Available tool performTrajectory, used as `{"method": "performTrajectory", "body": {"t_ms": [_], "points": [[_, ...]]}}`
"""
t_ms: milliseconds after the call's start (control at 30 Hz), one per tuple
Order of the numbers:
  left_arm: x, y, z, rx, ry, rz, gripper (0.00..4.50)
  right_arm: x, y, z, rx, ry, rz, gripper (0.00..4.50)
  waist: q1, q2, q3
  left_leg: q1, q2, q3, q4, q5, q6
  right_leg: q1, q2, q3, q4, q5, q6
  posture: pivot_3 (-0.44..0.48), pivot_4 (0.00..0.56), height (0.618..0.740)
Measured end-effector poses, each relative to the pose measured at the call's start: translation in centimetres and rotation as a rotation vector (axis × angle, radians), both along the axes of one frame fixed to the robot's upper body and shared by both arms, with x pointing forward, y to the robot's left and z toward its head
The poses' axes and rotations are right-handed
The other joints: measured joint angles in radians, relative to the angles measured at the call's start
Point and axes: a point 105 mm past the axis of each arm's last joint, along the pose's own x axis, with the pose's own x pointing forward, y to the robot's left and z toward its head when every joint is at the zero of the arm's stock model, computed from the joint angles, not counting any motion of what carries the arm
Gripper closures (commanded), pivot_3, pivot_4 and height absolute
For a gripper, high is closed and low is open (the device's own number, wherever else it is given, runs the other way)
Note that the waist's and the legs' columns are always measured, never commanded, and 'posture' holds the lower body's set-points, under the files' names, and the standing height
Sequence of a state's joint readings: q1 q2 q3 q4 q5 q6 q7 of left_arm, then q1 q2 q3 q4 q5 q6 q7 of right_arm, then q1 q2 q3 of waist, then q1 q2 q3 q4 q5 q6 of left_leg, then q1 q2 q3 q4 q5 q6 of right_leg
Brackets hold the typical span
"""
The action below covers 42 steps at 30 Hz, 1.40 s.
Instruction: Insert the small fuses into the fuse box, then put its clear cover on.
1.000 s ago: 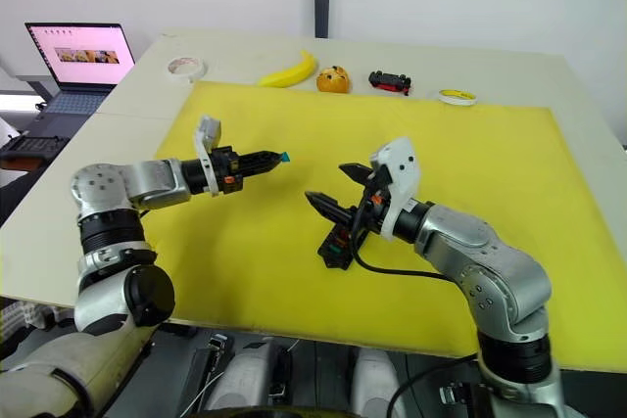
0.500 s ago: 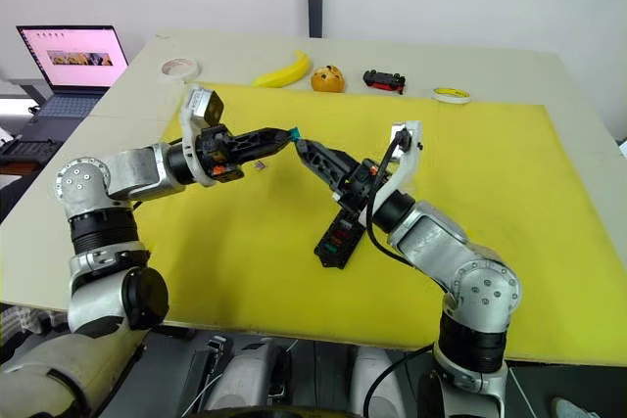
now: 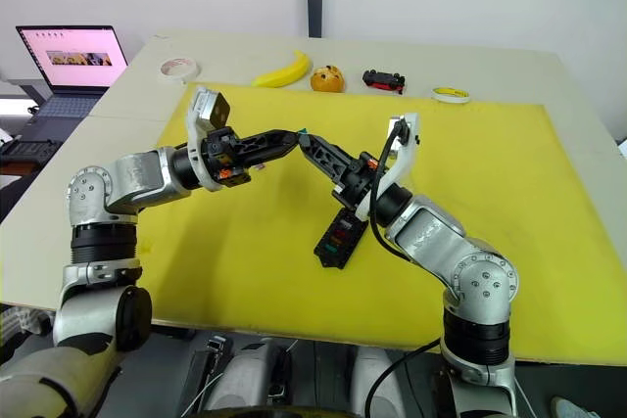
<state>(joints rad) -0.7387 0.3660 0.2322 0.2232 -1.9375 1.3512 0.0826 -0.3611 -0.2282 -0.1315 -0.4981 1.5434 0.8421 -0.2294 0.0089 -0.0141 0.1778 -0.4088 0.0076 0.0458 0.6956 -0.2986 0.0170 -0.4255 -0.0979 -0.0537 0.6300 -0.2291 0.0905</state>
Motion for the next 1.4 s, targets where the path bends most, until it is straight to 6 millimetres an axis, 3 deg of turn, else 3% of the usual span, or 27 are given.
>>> {"method": "performTrajectory", "body": {"t_ms": [133, 233, 300, 767, 900, 1267, 1400], "points": [[0.1, 0.0, 0.1, 0.002, -0.003, 0.008, 4.5, 0.0, -0.2, 0.2, 0.003, -0.005, -0.003, 1.74, 0.0, 0.0, 0.0, 0.0, 0.0, 0.0, 0.0, 0.0, 0.0, 0.0, 0.0, 0.0, 0.0, 0.0, 0.0, 0.0, 0.15, 0.74], [0.1, 0.0, 0.1, 0.0, -0.002, 0.012, 4.5, 0.0, -0.3, 0.2, 0.008, -0.005, -0.007, 2.59, 0.0, 0.0, 0.0, 0.0, 0.0, 0.0, 0.0, 0.0, 0.0, 0.0, 0.0, 0.0, 0.0, 0.0, 0.0, 0.0, 0.15, 0.74], [0.2, 0.0, -0.1, 0.003, 0.004, 0.013, 4.5, 0.0, -0.3, 0.3, 0.013, -0.005, -0.006, 3.5, 0.0, 0.0, 0.0, 0.0, 0.0, 0.0, 0.0, 0.0, 0.0, 0.0, 0.001, 0.0, 0.0, 0.0, 0.0, 0.0, 0.15, 0.74], [0.2, -0.3, -0.2, -0.004, 0.013, 0.015, 4.5, -0.5, -0.1, 0.5, 0.025, -0.004, 0.026, 3.5, 0.002, 0.0, 0.0, 0.0, 0.0, 0.0, 0.0, 0.0, 0.001, 0.0, 0.0, 0.0, -0.001, 0.0, 0.0, 0.0, 0.15, 0.74], [0.2, -0.6, 0.2, -0.019, 0.0, 0.018, 4.5, -0.4, -0.5, 0.7, 0.035, -0.006, 0.013, 4.48, 0.002, 0.0, 0.0, 0.0, 0.0, 0.0, 0.0, 0.0, 0.001, 0.0, 0.0, 0.0, -0.002, 0.0, 0.0, 0.0, 0.15, 0.74], [0.0, -1.6, 0.9, 0.005, -0.032, 0.035, 4.5, -0.5, -1.0, 1.2, 0.061, -0.019, -0.002, 4.48, 0.004, 0.0, 0.0, -0.001, 0.0, 0.0, -0.001, 0.0, 0.001, 0.0, 0.0, 0.0, -0.002, 0.0, 0.0, 0.0, 0.15, 0.74], [-0.3, -0.7, 1.2, 0.102, -0.085, 0.019, 3.11, -1.3, -1.1, 1.4, 0.027, -0.042, 0.028, 4.5, 0.001, 0.0, 0.001, 0.0, 0.0, 0.001, -0.003, 0.0, 0.001, -0.001, 0.001, 0.0, -0.002, -0.001, -0.001, 0.0, 0.15, 0.74]]}}
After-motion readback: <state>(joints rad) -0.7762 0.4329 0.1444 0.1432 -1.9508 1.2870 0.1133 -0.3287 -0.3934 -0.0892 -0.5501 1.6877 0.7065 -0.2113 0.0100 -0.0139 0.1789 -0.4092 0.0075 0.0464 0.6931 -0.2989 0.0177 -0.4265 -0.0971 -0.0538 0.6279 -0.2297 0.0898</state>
